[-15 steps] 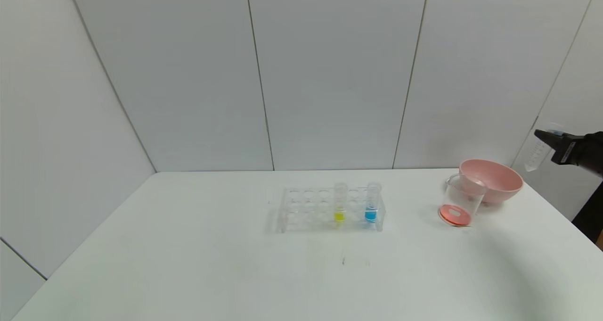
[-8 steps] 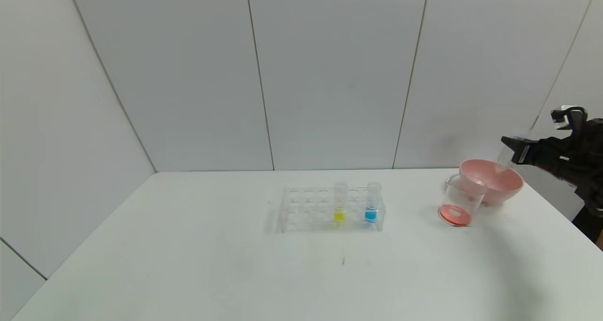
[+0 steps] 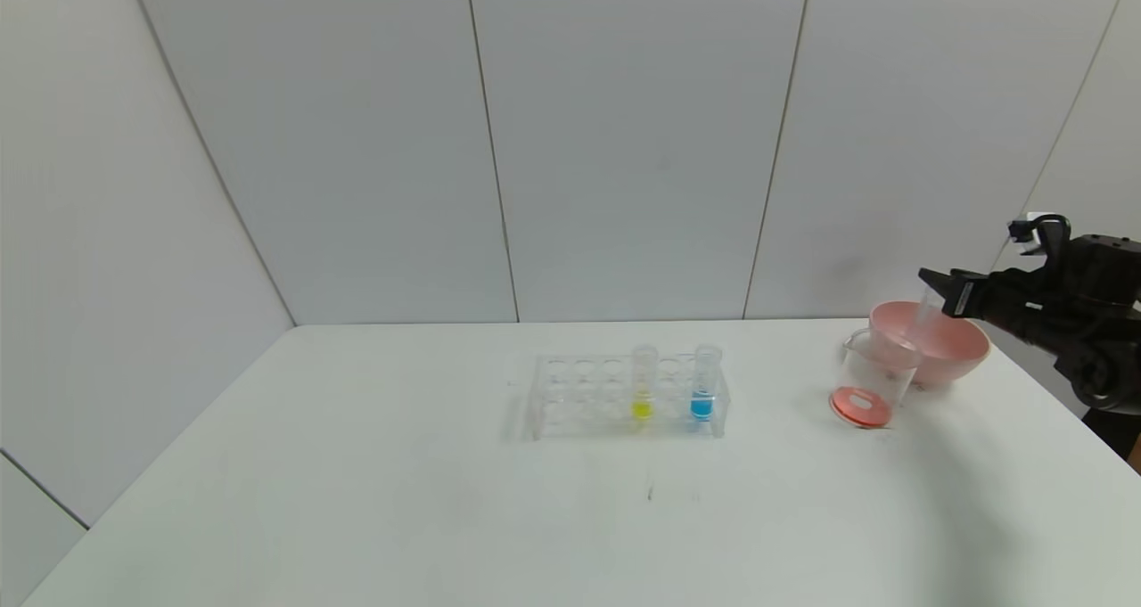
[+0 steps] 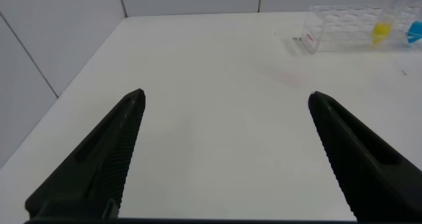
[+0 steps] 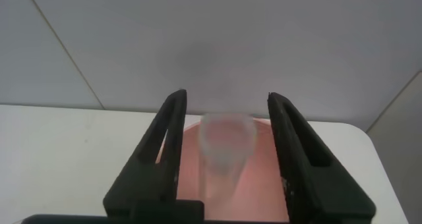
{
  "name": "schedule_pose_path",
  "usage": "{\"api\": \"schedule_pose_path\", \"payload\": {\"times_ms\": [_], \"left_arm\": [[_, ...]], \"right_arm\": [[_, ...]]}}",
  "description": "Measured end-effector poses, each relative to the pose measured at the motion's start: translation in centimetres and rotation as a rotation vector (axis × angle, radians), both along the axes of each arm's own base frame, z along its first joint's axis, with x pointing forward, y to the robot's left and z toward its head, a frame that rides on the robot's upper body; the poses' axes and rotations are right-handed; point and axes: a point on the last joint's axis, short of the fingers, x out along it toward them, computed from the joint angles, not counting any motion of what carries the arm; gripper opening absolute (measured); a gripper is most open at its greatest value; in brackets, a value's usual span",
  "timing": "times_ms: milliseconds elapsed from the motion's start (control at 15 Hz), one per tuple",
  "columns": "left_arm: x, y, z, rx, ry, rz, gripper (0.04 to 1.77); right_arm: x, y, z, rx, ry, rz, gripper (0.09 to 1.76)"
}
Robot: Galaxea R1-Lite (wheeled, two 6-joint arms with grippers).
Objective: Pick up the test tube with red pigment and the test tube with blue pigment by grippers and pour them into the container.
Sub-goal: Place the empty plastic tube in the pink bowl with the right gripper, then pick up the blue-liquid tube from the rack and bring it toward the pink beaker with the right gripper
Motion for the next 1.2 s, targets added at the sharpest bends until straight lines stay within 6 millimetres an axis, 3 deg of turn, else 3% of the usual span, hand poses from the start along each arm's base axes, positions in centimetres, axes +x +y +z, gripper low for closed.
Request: {"api": "schedule_pose_path", "payload": {"times_ms": [333,600,1000,1200], "left_arm": [[0.0,0.0,0.0,0.000,0.000,0.000,1.76],[0.0,0.0,0.0,0.000,0.000,0.000,1.76],[0.0,0.0,0.0,0.000,0.000,0.000,1.76],[0.0,0.0,0.0,0.000,0.000,0.000,1.76]], "right_arm": [[-0.5,0.0,0.6,-0.002,-0.008,-0.008,1.30],[-3.1,0.8,1.5,0.023,0.016,-0.006,1.46],[-10.9,4.4,2.1,0.082,0.087,0.023,1.59],[-15.0,8.2,1.9,0.080,0.122,0.004,1.63]]}}
